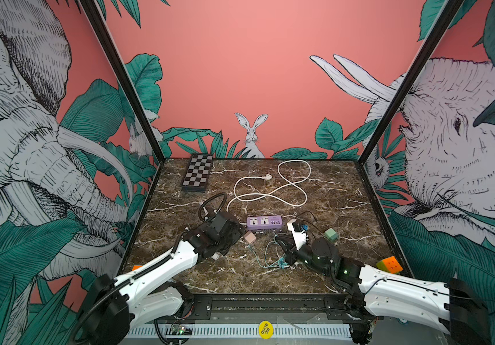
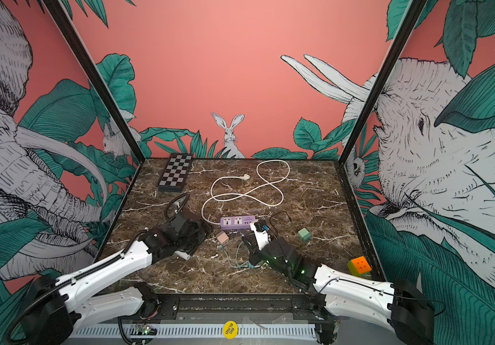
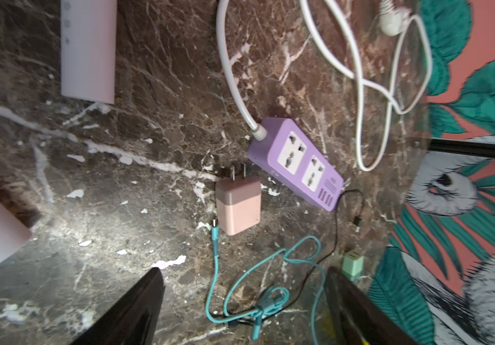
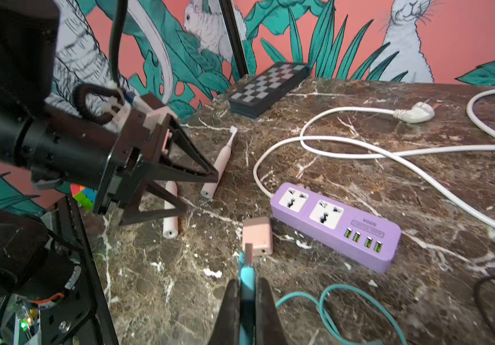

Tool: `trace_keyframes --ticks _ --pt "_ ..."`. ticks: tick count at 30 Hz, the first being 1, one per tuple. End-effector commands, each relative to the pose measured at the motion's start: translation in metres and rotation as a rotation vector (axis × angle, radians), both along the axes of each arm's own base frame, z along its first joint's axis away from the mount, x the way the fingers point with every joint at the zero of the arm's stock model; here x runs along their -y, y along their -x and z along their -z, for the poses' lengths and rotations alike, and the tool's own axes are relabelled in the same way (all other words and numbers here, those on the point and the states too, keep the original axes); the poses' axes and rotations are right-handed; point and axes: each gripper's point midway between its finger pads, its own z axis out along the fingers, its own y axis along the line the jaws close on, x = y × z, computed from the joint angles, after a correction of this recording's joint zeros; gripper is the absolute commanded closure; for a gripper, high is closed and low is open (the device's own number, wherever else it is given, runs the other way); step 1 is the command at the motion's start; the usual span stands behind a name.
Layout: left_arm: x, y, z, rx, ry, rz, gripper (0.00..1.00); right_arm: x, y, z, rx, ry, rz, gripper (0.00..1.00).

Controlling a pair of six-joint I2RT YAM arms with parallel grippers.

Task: Charge the electric toothbrush
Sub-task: Pick up the charging cable from the center of the board, then pick up the plug from the center of the board.

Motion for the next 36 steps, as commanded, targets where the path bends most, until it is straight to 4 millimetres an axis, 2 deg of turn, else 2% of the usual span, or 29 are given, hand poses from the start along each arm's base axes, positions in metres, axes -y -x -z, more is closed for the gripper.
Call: trace_keyframes --ticks 1,9,18,28,36 --pt "0.002 -0.004 0.014 -0.052 -0.110 0.066 0.14 0.009 0.002 0.007 0.026 0.076 -0.006 1.00" --pt "0.023 -0.027 0.038 -0.079 -0.192 0.131 0.16 0.007 0.012 0.016 0.025 0.120 -0.073 1.00" --pt "0.045 -0.035 0.057 -0.101 -0.257 0.208 0.23 0.010 0.019 0.018 0.030 0.119 -0.106 1.00" --pt "0.047 -0.033 0.076 -0.161 -0.323 0.230 0.33 0.011 0.022 0.019 0.036 0.120 -0.119 1.00" --pt "0.050 -0.037 0.077 -0.162 -0.351 0.233 0.39 0.010 0.023 0.017 0.040 0.119 -0.129 1.00"
